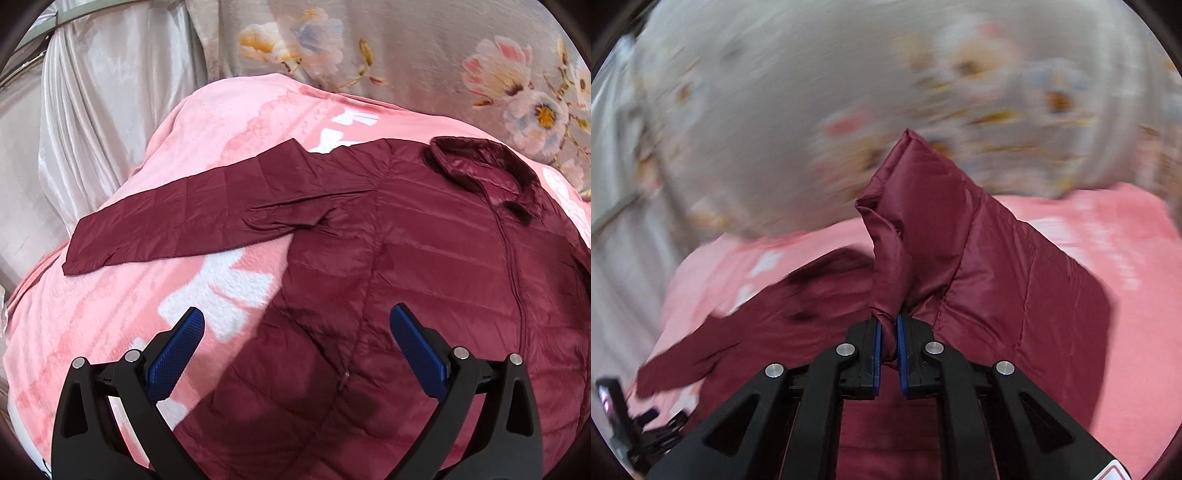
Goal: Fold large clothes
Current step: 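Grasp the jacket sleeve with the right tool and lift it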
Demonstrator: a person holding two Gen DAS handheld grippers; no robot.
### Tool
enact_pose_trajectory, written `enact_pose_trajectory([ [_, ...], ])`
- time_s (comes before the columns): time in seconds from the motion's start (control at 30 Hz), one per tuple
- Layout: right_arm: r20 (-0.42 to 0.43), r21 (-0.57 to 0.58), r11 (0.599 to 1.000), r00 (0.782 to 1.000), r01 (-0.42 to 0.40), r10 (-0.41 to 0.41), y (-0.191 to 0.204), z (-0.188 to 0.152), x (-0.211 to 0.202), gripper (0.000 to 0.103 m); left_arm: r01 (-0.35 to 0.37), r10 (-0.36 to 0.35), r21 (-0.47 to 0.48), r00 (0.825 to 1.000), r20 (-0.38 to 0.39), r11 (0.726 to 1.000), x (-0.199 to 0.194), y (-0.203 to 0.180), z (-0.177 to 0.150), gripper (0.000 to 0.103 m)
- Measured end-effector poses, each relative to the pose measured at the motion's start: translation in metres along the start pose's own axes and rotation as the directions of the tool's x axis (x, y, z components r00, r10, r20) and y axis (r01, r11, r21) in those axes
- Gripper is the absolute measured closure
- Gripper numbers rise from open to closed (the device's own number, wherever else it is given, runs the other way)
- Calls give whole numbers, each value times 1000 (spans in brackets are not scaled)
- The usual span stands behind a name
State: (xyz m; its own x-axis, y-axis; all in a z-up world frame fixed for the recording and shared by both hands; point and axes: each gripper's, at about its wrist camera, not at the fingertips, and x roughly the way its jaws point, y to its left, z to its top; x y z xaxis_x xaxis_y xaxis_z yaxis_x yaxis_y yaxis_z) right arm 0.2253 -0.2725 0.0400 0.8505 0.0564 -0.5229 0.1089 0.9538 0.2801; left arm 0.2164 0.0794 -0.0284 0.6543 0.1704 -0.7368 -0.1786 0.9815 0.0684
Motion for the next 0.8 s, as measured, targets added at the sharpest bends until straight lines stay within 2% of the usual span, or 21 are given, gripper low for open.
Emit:
enact_pose_trajectory([
  [0.03, -46, -36, 998, 997, -58, 56, 28, -6, 19, 96, -5, 5, -5, 1000, -4, 1000, 3, 3, 1, 5],
  [0.13, -142, -132, 980, 981, -149, 130, 88, -29, 58, 95, -15, 15, -14, 1000, -18, 1000, 13, 12, 2, 5],
  [0.2, -226, -184, 955, 955, -233, 190, 124, -50, 85, 91, -18, 18, -15, 999, -26, 1000, 18, 15, 1, 5],
  [0.27, -309, -205, 925, 918, -321, 250, 155, -70, 103, 86, -3, 2, -20, 999, -40, 1000, 23, 18, 2, 5],
  [0.3, -320, -215, 918, 912, -332, 255, 165, -76, 102, 83, 19, -20, -24, 999, -50, 1000, 25, 19, 3, 5],
  [0.33, -320, -222, 913, 910, -342, 263, 172, -80, 96, 74, 55, -57, -34, 997, -61, 998, 27, 20, 4, 5],
  [0.37, -290, -226, 905, 912, -359, 289, 173, -77, 85, 61, 97, -100, -46, 993, -70, 994, 29, 21, 6, 5],
  [0.4, -249, -224, 907, 921, -357, 301, 169, -73, 73, 51, 128, -132, -57, 988, -77, 990, 30, 21, 8, 5],
  [0.43, -207, -217, 914, 931, -344, 301, 163, -70, 62, 38, 167, -172, -71, 981, -85, 984, 31, 20, 10, 5],
  [0.47, -150, -192, 930, 946, -314, 288, 147, -63, 46, 35, 227, -235, -91, 968, -92, 970, 33, 17, 15, 5],
  [0.57, -99, -84, 965, 966, -247, 239, 94, -50, 23, 35, 325, -339, -128, 934, -111, 937, 41, 4, 24, 5],
  [0.67, -83, 46, 993, 990, -110, 113, 22, -48, 8, 35, 384, -408, -159, 896, -175, 910, 60, -18, 30, 5],
  [0.73, -100, 120, 993, 994, -21, 33, -22, -53, 2, 35, 411, -444, -182, 870, -214, 893, 73, -30, 32, 5],
  [0.77, -115, 186, 982, 993, 28, -7, -51, -59, -2, 35, 428, -468, -200, 850, -243, 881, 82, -39, 34, 6],
  [0.8, -127, 237, 970, 992, 53, -23, -72, -64, -4, 34, 431, -474, -208, 843, -255, 878, 86, -42, 34, 10],
])
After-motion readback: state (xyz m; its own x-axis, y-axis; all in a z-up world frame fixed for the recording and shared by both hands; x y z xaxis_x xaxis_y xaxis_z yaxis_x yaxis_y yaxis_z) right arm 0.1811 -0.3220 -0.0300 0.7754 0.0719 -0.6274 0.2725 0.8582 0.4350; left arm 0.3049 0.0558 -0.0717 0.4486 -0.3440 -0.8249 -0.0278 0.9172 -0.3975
